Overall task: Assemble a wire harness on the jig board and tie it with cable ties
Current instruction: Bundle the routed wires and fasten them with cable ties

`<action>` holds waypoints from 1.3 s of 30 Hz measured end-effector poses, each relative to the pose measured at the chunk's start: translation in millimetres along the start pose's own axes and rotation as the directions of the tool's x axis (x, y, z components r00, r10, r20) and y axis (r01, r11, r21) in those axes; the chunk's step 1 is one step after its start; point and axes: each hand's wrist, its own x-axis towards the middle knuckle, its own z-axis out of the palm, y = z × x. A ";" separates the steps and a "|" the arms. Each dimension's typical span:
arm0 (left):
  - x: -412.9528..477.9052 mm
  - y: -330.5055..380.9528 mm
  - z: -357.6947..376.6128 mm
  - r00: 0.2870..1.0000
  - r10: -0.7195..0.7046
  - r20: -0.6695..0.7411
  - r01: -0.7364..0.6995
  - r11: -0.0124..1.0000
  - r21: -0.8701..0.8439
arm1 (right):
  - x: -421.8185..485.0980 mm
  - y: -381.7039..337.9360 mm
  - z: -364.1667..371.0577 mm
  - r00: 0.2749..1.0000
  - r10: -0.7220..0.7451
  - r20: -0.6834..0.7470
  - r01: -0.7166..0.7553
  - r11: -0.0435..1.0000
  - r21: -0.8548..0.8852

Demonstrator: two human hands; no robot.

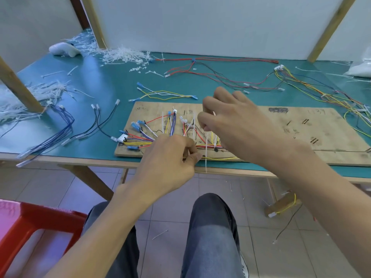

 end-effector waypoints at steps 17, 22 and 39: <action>16.9 4.1 3.0 0.999 -0.047 0.021 0.047 0.999 -0.021 | -8.6 -17.5 18.0 0.999 0.044 -0.026 -0.043 0.998 0.048; 15.6 6.6 3.2 0.997 -0.061 0.040 0.062 0.998 -0.032 | -24.5 -16.3 29.2 0.983 0.119 -0.140 -0.094 0.980 0.173; 21.4 2.5 -2.6 0.955 -0.191 0.227 0.263 0.899 -0.349 | -85.3 -67.7 87.4 0.859 0.345 -0.378 -0.104 0.841 0.531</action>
